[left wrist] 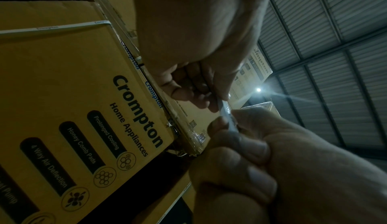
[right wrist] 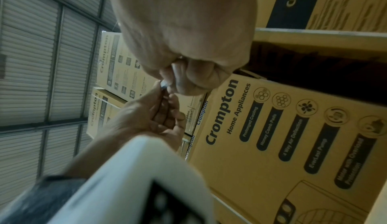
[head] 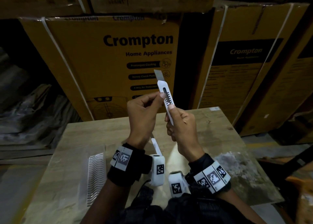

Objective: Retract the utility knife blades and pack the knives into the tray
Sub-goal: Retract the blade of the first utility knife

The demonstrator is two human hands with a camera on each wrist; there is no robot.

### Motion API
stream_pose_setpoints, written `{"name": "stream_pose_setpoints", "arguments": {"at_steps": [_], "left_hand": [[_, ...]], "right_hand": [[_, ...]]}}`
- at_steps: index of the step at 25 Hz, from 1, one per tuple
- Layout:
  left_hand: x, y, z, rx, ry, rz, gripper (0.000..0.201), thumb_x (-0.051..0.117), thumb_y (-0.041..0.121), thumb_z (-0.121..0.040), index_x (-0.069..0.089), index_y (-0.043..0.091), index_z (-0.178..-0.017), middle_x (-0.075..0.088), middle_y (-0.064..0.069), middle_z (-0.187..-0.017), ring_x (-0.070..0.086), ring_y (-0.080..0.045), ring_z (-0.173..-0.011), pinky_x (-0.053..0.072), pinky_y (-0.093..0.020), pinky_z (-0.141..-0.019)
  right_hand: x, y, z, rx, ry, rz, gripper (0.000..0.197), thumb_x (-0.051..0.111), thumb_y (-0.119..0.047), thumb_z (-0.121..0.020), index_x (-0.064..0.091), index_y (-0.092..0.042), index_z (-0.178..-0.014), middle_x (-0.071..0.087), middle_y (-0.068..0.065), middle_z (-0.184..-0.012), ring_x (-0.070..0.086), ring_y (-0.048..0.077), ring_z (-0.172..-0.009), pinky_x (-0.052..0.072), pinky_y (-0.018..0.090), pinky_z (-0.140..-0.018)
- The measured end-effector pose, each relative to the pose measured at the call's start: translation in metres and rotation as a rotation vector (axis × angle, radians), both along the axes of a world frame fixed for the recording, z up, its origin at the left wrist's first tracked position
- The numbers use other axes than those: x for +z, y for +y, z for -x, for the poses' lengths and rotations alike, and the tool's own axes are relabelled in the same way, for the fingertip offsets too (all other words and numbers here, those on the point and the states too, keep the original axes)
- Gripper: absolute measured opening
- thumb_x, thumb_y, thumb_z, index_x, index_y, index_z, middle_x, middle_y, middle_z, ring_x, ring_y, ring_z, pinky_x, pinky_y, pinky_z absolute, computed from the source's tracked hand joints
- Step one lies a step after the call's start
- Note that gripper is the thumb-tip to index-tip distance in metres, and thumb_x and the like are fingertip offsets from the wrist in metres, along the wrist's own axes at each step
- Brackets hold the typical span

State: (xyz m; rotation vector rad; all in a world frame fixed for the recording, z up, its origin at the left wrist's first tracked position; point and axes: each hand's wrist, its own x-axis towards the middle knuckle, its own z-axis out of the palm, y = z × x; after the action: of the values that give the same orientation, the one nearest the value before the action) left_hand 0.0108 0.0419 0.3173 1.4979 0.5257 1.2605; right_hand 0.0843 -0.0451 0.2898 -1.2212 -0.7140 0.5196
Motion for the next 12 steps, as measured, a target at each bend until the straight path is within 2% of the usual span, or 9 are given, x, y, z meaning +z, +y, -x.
{"name": "stream_pose_setpoints", "arguments": {"at_steps": [3, 6, 9, 12], "left_hand": [[0.005, -0.001, -0.012, 0.016, -0.005, -0.023, 0.011, 0.075, 0.008, -0.090, 0.080, 0.009, -0.099, 0.081, 0.006, -0.090, 0.078, -0.010, -0.086, 0.059, -0.021, -0.075], [0.008, 0.000, -0.021, 0.044, -0.001, -0.037, 0.012, 0.076, 0.008, -0.089, 0.079, 0.016, -0.097, 0.079, 0.016, -0.084, 0.076, -0.005, -0.085, 0.057, -0.018, -0.073], [0.007, 0.000, -0.026, 0.076, 0.004, -0.055, 0.011, 0.076, 0.009, -0.090, 0.078, 0.015, -0.098, 0.078, 0.015, -0.087, 0.076, -0.004, -0.085, 0.057, -0.017, -0.073], [0.003, -0.002, -0.032, 0.093, -0.003, -0.020, 0.011, 0.075, 0.009, -0.090, 0.079, 0.013, -0.100, 0.079, 0.012, -0.087, 0.077, -0.006, -0.086, 0.058, -0.019, -0.074]], "right_hand": [[0.000, 0.003, -0.010, -0.009, 0.000, -0.017, 0.040, 0.047, -0.017, -0.107, 0.056, -0.004, -0.071, 0.038, 0.000, -0.049, 0.032, 0.009, -0.039, 0.028, 0.017, -0.040], [-0.002, 0.000, -0.021, 0.106, 0.007, 0.002, 0.038, 0.045, -0.029, -0.108, 0.061, -0.007, -0.082, 0.043, 0.001, -0.052, 0.036, 0.011, -0.043, 0.028, 0.020, -0.041], [-0.002, -0.008, -0.033, 0.259, 0.043, 0.077, 0.043, 0.044, -0.043, -0.106, 0.064, -0.008, -0.093, 0.051, 0.006, -0.060, 0.042, 0.013, -0.043, 0.028, 0.019, -0.041], [-0.001, -0.014, -0.041, 0.284, 0.044, 0.134, 0.046, 0.044, -0.048, -0.105, 0.064, -0.008, -0.091, 0.046, 0.006, -0.060, 0.037, 0.011, -0.042, 0.025, 0.020, -0.041]]}}
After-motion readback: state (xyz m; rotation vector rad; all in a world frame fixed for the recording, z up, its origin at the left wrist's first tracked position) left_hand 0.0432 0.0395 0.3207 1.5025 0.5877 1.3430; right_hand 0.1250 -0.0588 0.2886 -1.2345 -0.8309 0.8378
